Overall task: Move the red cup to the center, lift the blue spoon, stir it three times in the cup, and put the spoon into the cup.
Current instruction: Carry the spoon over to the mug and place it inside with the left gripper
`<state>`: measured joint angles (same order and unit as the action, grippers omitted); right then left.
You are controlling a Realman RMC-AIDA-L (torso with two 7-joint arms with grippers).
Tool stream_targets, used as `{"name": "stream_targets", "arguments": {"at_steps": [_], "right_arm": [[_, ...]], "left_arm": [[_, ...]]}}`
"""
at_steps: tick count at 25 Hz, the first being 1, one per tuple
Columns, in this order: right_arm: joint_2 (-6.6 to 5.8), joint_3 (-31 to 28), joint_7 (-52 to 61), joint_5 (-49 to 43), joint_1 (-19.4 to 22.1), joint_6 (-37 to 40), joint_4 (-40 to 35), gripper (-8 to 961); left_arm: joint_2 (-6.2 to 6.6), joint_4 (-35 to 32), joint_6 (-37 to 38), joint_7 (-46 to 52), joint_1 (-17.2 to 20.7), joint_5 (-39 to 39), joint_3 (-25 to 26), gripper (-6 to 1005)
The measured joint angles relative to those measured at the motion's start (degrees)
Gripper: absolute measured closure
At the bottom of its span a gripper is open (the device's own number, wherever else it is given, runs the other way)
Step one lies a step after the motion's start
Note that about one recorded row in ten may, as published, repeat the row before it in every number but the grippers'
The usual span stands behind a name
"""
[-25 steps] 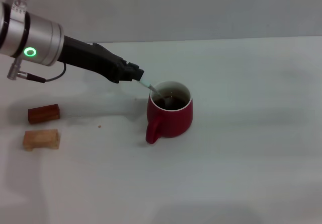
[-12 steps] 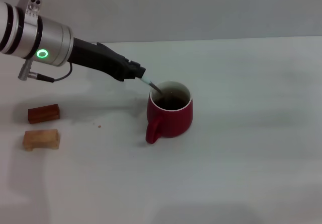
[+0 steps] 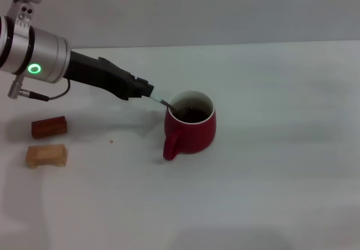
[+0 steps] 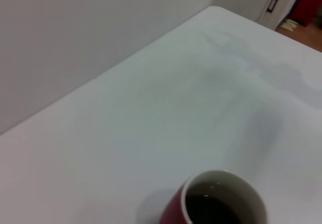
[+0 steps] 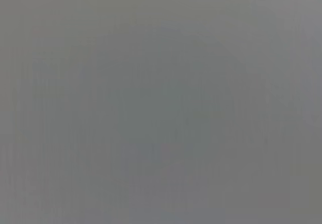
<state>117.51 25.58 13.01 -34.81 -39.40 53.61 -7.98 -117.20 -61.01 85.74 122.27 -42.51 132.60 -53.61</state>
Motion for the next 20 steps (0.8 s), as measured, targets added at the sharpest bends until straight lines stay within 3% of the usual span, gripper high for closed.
{"name": "stream_targets", "arguments": {"at_steps": [9, 20], "right_arm": [[0.0, 0.0, 0.0, 0.0, 0.0, -0.5, 0.0, 465], [0.0, 0.0, 0.0, 0.0, 0.2, -0.6, 0.1, 465]], "left_arm": [[-0.48, -0.2, 1.5, -1.4, -1.4, -3.6, -0.5, 856], [-0.23, 0.3, -2.0, -1.9, -1.9, -2.7, -0.1, 849]]}}
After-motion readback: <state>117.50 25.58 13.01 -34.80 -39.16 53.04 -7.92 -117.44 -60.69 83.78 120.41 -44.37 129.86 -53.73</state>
